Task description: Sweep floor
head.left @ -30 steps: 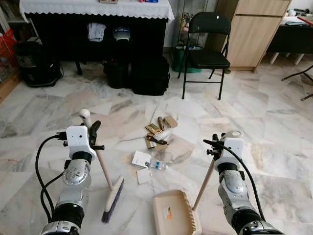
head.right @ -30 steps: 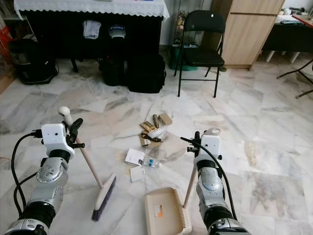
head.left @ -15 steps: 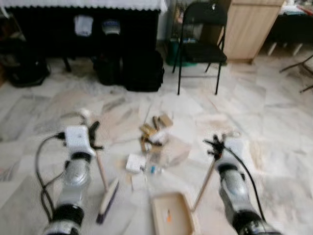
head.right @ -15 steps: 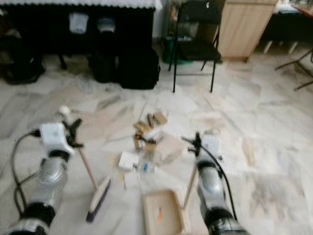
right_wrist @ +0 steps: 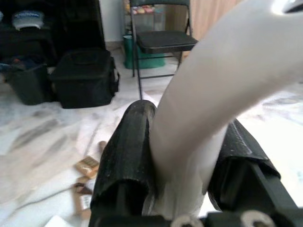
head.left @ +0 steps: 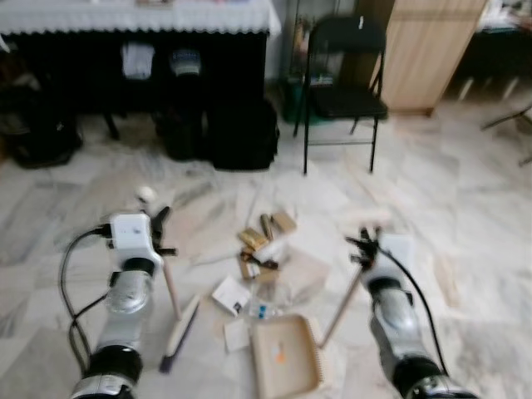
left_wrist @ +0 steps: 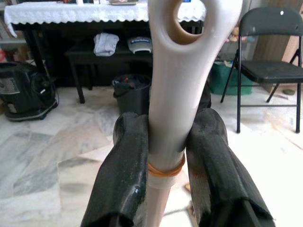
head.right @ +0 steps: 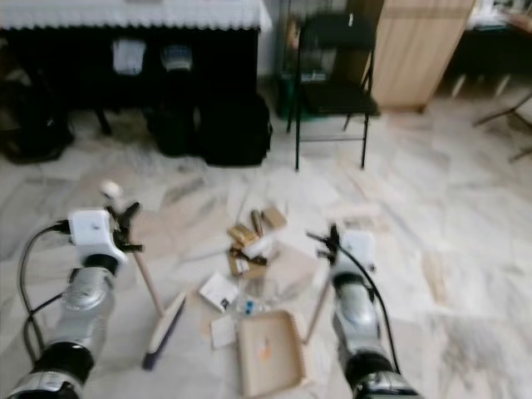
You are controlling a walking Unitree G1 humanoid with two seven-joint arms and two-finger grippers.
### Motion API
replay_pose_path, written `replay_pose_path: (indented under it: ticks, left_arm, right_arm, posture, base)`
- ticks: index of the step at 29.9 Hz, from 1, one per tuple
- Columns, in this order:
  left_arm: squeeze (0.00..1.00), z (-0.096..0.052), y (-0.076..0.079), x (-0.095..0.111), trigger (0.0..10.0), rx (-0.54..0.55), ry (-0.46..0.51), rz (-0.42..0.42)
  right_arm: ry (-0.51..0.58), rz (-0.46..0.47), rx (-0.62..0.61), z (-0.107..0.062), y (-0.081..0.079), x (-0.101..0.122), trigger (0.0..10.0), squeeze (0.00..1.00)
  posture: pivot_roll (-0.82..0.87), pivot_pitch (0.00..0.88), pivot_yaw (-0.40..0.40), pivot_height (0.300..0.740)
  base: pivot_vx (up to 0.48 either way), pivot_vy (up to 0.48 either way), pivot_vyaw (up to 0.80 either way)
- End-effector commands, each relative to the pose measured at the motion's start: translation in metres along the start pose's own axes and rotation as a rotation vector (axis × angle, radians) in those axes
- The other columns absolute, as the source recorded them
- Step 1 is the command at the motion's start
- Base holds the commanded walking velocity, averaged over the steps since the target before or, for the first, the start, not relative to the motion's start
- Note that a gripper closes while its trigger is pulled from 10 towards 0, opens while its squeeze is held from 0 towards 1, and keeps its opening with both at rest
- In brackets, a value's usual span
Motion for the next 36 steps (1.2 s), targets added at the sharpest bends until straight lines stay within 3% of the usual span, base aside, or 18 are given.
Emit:
replay_pose_path:
  ticks: [1, 22, 31, 36]
  left_arm:
    - [0.0, 0.003, -0.006, 0.008, 10.0, 0.016, 0.039, -0.004]
    - [0.0, 0.0, -0.009, -0.003, 10.0, 0.04, -0.008, 0.013]
    - [0.0, -0.002, -0.019, -0.014, 10.0, 0.087, -0.061, 0.034]
    - [0.0, -0.003, -0.022, -0.018, 10.0, 0.104, -0.079, 0.035]
  right_arm:
    - [0.039, 0.006, 0.016, 0.006, -0.007, 0.01, 10.0, 0.0]
    - [0.008, -0.002, 0.041, 0.007, -0.011, 0.007, 10.0, 0.0]
    - [0.015, 0.005, 0.072, 0.009, -0.013, 0.01, 10.0, 0.0]
    - [0.061, -0.092, 0.023, 0.012, -0.004, 0.019, 10.0, 0.0]
  posture:
    - [0.01, 0.0, -0.056, 0.74]
    - [0.01, 0.0, -0.057, 0.74]
    - [0.01, 0.0, -0.067, 0.74]
    - [0.01, 0.0, -0.071, 0.74]
  base:
    - [0.0, 0.0, 0.0]
    - [0.0, 0.0, 0.0]
    - [0.0, 0.0, 0.0]
    - [0.0, 0.0, 0.0]
Point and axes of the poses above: a point about 5 cm out from each wrist's last joint towards the gripper, its own z axis pointing out of the wrist towards the gripper, its own x axis along the axis of the wrist's last joint, y = z × x, the point moved 1 cm from there along z, pointing out of the wrist towards the gripper, and after that the axes turned 11 degrees about z, right-handed, at the moved point
